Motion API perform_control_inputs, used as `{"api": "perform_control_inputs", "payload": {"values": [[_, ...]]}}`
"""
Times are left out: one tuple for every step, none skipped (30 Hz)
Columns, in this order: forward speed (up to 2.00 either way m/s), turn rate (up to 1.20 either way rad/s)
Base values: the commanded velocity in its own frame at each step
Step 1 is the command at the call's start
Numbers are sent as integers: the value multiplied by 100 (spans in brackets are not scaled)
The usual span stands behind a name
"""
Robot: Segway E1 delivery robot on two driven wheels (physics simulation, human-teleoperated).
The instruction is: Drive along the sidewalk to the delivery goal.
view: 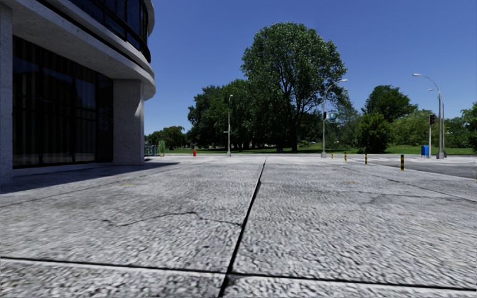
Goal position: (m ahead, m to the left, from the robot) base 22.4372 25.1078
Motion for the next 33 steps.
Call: {"api": "perform_control_inputs", "payload": {"values": [[200,0],[200,0],[200,0],[200,0],[200,0],[200,0],[200,0],[200,0],[200,0],[200,0],[200,0],[200,0],[200,0],[200,0],[200,0],[200,0],[200,0],[200,0],[200,0],[200,0],[200,0],[200,0],[200,0],[200,0],[200,0],[200,0],[200,0],[200,0],[200,0],[200,0],[200,0],[200,0],[200,0]]}}
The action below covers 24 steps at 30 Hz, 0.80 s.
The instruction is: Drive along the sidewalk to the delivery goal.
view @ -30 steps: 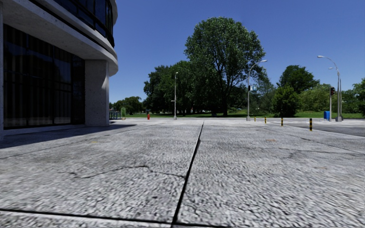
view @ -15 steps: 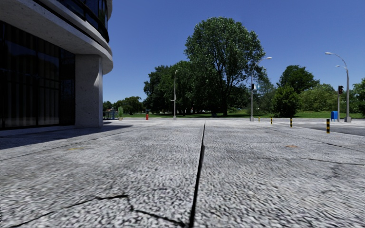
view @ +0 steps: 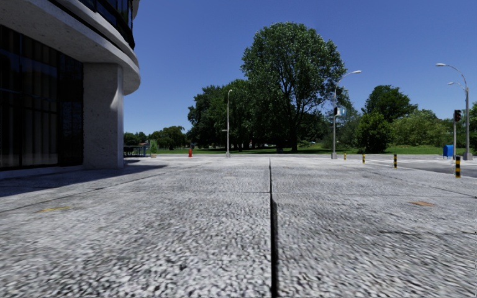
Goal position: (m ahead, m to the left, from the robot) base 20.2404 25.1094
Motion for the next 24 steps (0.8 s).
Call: {"api": "perform_control_inputs", "payload": {"values": [[200,0],[200,0],[200,0],[200,0],[200,0],[200,0],[200,0],[200,0],[200,0],[200,0],[200,0],[200,0],[200,0],[200,0],[200,0],[200,0],[200,0],[200,0],[200,0],[200,0],[200,0],[200,0],[200,0],[200,0]]}}
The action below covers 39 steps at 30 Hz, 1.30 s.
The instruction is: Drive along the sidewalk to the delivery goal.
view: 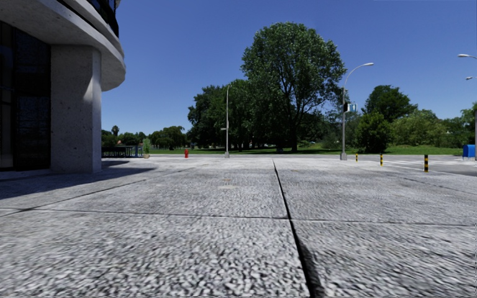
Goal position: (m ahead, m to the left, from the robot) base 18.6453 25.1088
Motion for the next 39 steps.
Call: {"api": "perform_control_inputs", "payload": {"values": [[200,0],[200,0],[200,0],[200,0],[200,0],[200,0],[200,0],[200,0],[200,0],[200,0],[200,0],[200,0],[200,0],[200,0],[200,0],[200,0],[200,0],[200,0],[200,0],[200,0],[200,0],[200,0],[200,0],[200,0],[200,0],[200,0],[200,0],[200,0],[200,0],[200,0],[200,0],[200,0],[200,0],[200,0],[200,0],[200,0],[200,0],[200,0],[200,0]]}}
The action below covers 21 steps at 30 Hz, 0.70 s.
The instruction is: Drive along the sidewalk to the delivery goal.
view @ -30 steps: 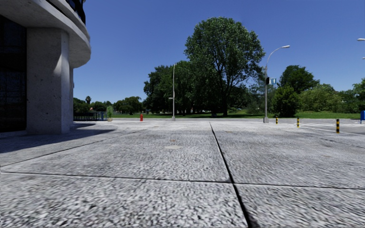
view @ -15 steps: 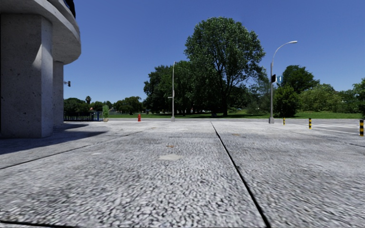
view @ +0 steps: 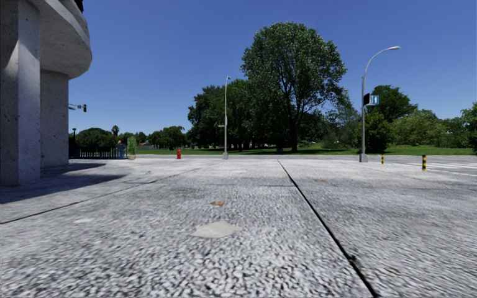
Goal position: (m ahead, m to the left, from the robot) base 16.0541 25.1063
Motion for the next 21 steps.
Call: {"api": "perform_control_inputs", "payload": {"values": [[200,0],[200,0],[200,0],[200,0],[200,0],[200,4],[200,12],[200,20],[200,20],[200,22],[200,22],[200,23],[200,23],[200,23],[200,23],[200,23],[200,23],[200,23],[200,24],[200,24],[200,27]]}}
